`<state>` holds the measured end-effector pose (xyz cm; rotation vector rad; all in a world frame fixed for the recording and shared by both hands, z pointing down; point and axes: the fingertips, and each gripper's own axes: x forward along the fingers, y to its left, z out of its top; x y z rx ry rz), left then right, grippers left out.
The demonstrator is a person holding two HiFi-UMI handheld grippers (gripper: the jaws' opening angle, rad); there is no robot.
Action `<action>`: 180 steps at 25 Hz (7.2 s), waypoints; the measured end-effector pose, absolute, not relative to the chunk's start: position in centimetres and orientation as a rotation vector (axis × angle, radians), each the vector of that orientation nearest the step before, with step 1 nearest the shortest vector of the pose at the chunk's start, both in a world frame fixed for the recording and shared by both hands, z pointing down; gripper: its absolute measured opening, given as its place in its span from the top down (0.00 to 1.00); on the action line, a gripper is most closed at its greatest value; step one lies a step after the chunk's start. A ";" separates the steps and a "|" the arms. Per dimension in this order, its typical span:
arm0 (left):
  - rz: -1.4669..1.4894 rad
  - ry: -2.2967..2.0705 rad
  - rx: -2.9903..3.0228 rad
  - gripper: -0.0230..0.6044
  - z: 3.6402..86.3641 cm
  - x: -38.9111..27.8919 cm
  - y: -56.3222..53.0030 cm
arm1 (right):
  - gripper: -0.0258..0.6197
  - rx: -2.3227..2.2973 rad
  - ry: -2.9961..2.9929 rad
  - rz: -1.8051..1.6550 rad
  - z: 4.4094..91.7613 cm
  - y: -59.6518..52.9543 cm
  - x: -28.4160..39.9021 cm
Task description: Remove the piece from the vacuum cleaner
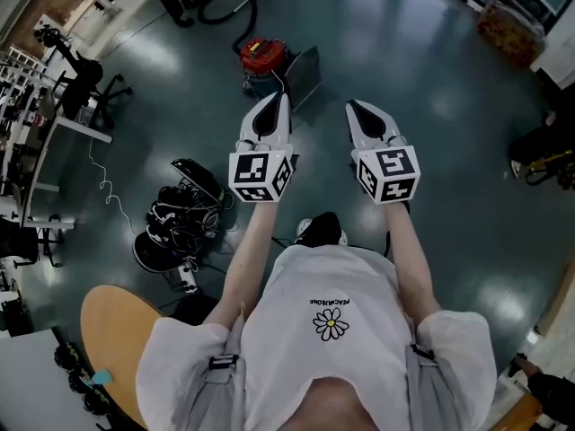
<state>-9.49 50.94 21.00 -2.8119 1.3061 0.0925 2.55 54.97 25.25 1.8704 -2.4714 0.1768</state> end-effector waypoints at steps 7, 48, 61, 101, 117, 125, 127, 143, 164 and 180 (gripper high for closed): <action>0.064 1.318 -2.838 0.96 22.5 -8.8 48.9 | 0.92 1.828 -2.477 0.241 27.0 52.7 3.5; -0.095 1.629 -2.880 0.96 33.1 -8.4 4.2 | 0.93 1.416 -2.455 0.327 34.1 5.3 4.4; -0.109 1.622 -2.881 0.96 33.3 -3.4 -8.8 | 0.92 1.172 -2.607 0.339 33.8 -7.9 4.7; -1.375 1.427 -3.083 0.96 68.4 -7.7 -17.1 | 0.86 0.790 -2.175 0.170 59.4 -16.9 5.7; -1.717 1.306 -3.074 0.96 79.2 -7.6 -16.2 | 0.72 0.210 -1.878 0.104 79.9 -10.6 5.2; -1.771 1.260 -3.112 0.96 79.3 -7.7 -16.1 | 0.66 0.094 -1.734 0.091 84.6 -9.7 5.3; -1.782 1.231 -3.109 0.96 79.3 -7.7 -16.2 | 0.70 0.115 -1.699 0.080 85.3 -10.0 5.5; -1.809 1.214 -3.128 0.96 79.7 -7.7 -16.1 | 0.89 0.198 -1.599 0.090 85.5 -4.4 7.0; -1.774 1.341 -3.113 0.96 78.8 -7.5 -15.7 | 0.89 0.338 -1.491 0.380 83.3 3.9 15.6; -0.843 1.651 -3.151 0.96 54.7 -4.5 -16.6 | 0.88 0.921 -1.838 0.331 61.2 -8.1 11.1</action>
